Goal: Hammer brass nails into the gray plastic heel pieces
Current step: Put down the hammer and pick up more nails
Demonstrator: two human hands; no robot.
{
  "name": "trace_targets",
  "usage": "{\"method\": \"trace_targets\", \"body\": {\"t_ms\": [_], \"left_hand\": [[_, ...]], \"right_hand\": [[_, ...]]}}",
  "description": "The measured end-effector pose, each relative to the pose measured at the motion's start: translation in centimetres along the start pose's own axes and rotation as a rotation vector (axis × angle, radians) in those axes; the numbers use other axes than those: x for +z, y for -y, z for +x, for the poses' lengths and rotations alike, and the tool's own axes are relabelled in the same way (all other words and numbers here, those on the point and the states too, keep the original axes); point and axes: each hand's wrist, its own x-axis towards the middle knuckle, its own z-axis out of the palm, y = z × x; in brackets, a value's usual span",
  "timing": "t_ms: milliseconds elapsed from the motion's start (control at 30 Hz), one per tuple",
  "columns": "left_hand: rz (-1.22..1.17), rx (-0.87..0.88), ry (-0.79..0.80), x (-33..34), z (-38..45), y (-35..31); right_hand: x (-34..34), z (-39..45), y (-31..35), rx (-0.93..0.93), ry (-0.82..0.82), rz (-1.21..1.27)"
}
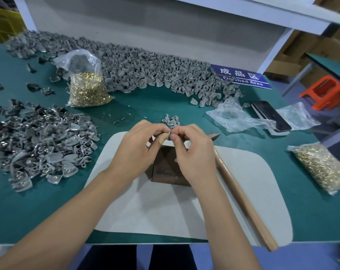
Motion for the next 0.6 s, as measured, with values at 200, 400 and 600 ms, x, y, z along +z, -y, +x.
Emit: {"method": "trace_targets", "body": {"t_ms": [200,400,600], "left_hand": [[-0.014,0.018,-0.003,0.1,0.0,0.2],[-0.154,-0.148,-0.088,1.0,-0.3,-0.4],[-0.309,-0.293,-0.107,1.4,-0.3,-1.0]], "right_hand": [[-0.2,0.4,-0.4,0.025,0.048,0.02],[-0.4,0.5,-0.2,0.231,0.036,0.316],[-0.5,0.5,-0.5,0.266,0.024,0.382]]}}
